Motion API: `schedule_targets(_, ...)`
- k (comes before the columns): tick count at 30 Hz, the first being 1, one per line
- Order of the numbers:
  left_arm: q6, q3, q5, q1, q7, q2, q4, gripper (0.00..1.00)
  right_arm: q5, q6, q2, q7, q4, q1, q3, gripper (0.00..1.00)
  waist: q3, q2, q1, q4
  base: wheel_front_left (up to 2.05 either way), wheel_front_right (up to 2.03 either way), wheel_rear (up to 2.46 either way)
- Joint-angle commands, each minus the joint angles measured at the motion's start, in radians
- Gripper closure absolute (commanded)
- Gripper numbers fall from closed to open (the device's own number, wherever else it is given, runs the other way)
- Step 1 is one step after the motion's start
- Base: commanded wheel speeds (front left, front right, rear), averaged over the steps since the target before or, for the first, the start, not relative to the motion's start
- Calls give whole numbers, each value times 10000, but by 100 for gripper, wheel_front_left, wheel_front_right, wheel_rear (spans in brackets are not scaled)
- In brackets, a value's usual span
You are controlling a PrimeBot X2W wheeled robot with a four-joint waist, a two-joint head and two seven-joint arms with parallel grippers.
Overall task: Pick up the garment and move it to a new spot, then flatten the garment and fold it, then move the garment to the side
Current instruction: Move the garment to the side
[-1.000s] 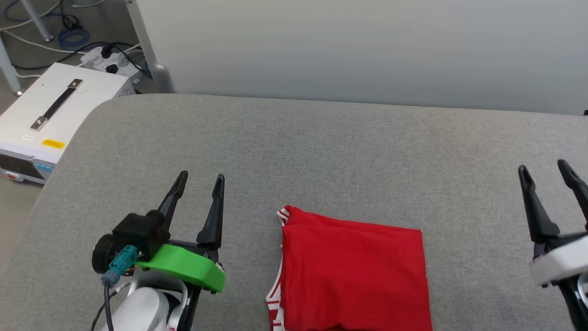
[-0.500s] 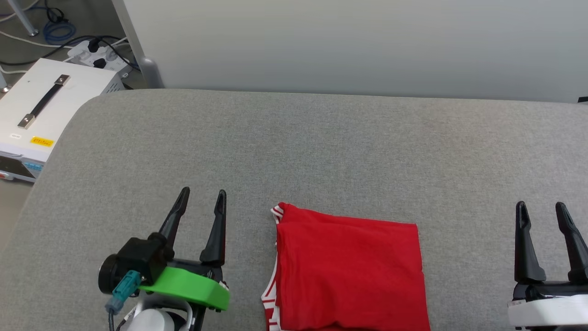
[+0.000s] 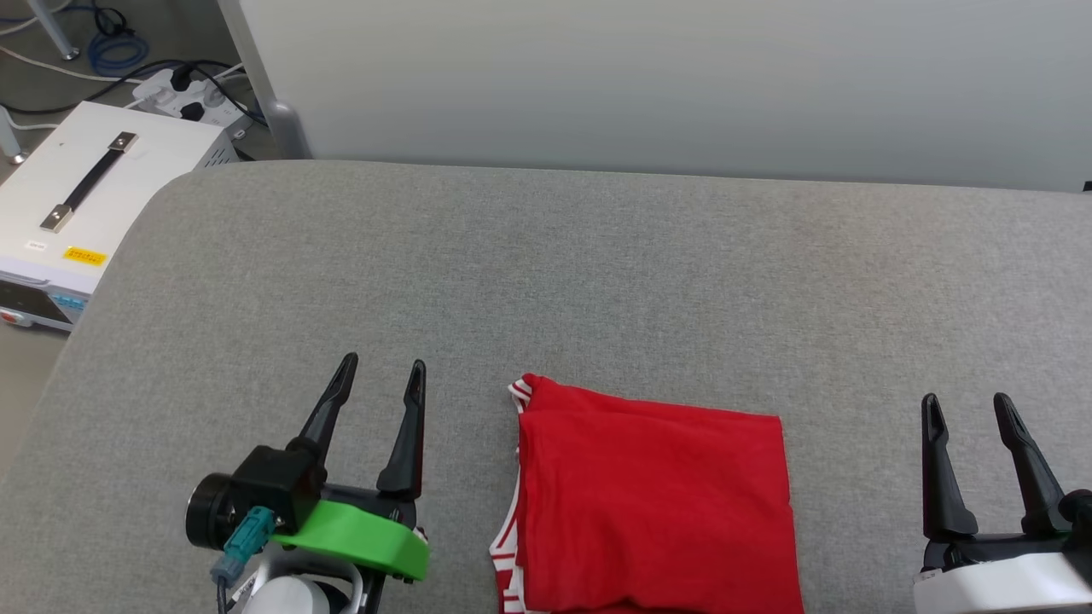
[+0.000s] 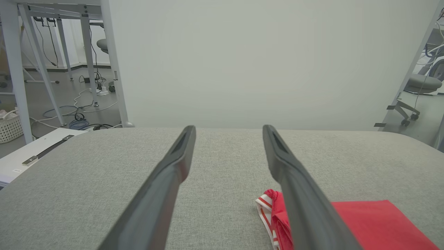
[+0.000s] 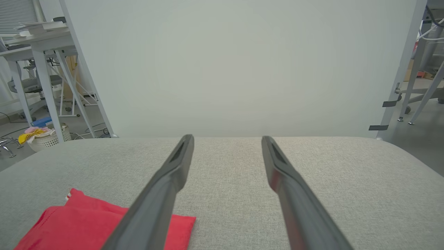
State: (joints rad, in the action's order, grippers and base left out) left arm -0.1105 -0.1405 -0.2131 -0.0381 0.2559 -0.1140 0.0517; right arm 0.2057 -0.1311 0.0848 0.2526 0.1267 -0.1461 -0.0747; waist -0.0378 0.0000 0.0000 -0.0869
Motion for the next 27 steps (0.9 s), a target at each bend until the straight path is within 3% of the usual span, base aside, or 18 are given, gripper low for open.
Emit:
schedule_targets(1,-60,68,95,68,58,93,26,0,-100,4,19,88,-22,-110,24,0,-13,0,0,-25,0,0,0)
schedule_targets(6,-138,151,117,56,58,209,162,0,99,4,-31,26,-7,-62,95,0,-101,0,0,-138,0,0,0)
schedule_targets(9,-164,150,124,18,58,246,209,0,219,4,46,-553,-26,-65,291,0,-209,0,0,-249,0,0,0)
schedule_targets(18,-196,70,130,-217,59,294,392,0,619,4,758,-5033,-327,235,1197,0,-712,0,0,-658,0,0,0)
schedule_targets(23,-199,-107,60,-445,59,316,438,0,1293,4,543,-7313,-596,664,1122,0,-1056,0,0,-968,0,0,0)
schedule_targets(27,-199,-248,-52,-636,59,340,451,0,1433,4,398,-8484,-904,1035,963,0,-1350,0,0,-1239,0,0,0)
